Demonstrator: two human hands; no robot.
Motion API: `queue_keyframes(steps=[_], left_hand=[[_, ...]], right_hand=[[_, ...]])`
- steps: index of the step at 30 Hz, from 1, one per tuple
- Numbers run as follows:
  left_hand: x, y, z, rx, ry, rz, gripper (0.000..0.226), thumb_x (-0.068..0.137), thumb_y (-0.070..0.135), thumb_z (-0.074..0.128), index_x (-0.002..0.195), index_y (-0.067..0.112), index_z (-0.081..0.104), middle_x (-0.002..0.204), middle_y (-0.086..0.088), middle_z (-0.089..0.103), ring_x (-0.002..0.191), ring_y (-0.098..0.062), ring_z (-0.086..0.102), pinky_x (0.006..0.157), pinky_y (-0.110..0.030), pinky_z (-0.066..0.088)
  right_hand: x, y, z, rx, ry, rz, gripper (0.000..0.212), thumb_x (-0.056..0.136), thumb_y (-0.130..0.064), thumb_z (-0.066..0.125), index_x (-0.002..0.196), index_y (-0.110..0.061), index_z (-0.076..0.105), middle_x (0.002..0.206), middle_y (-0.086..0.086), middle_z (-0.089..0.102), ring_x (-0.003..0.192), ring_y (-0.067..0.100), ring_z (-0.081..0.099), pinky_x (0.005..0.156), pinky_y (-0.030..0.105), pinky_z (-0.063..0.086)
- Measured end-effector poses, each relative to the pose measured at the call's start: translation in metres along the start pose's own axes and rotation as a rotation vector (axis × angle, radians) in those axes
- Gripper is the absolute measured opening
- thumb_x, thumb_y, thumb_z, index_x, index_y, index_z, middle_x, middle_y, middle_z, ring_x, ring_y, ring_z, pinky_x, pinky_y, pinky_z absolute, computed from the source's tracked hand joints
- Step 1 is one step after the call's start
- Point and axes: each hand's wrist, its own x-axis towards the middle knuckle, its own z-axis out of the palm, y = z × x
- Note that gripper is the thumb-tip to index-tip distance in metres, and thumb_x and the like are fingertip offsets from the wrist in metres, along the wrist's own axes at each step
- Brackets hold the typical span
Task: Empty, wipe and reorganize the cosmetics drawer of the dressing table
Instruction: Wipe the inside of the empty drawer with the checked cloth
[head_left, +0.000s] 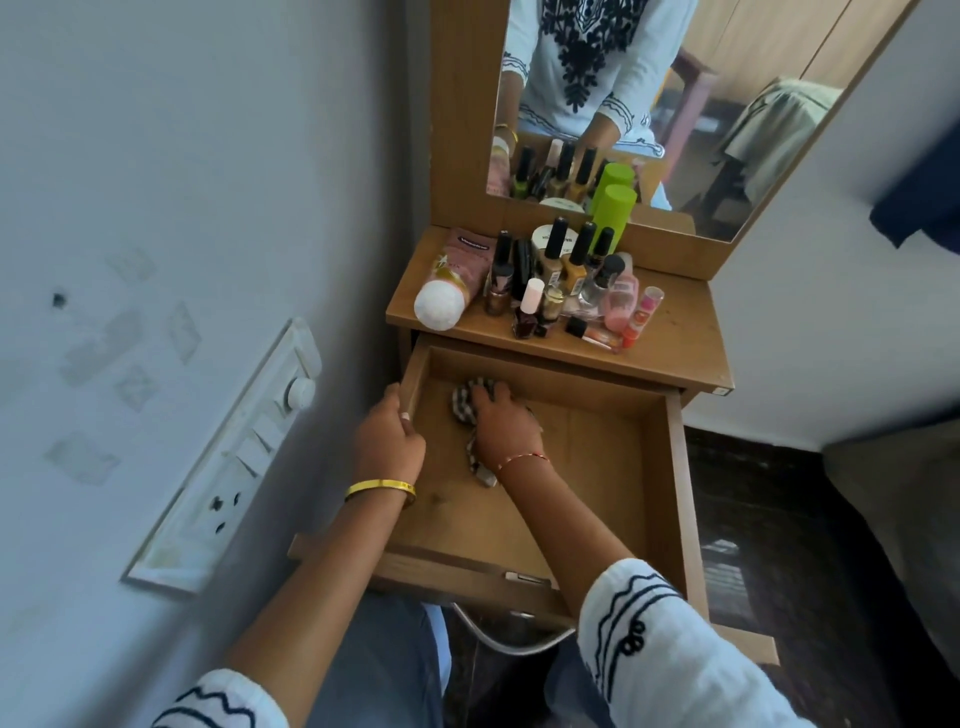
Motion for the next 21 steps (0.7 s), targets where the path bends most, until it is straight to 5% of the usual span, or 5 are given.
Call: queue_keyframes(steps=[8,21], left_hand=[[-0.003,0.002,0.003,-0.044,0.019,0.077,0.052,0.093,0.004,0.037,0.143,0.019,0.031,0.137,-0.015,0.048,0.119,-0.036,0.051,0.098,-0.047,0.047],[0.001,0.000,0.005,-0.038,0.017,0.022,0.058,0.090,-0.004,0.041,0.144,0.016,0.030,0.141,-0.015,0.045,0.125,-0.036,0.046,0.101,-0.042,0.042]], right_hand=[[-0.037,0.097,-0.013,0.012,0.013,0.400,0.050,0.095,-0.020,0.045,0.140,-0.015,0.025,0.141,0.020,0.032,0.111,0.032,0.057,0.091,0.040,0.050],[-0.039,0.072,-0.009,-0.029,-0.088,0.440,0.051,0.094,-0.011,0.045,0.140,0.000,0.024,0.138,0.024,0.031,0.123,0.038,0.044,0.091,0.041,0.050]])
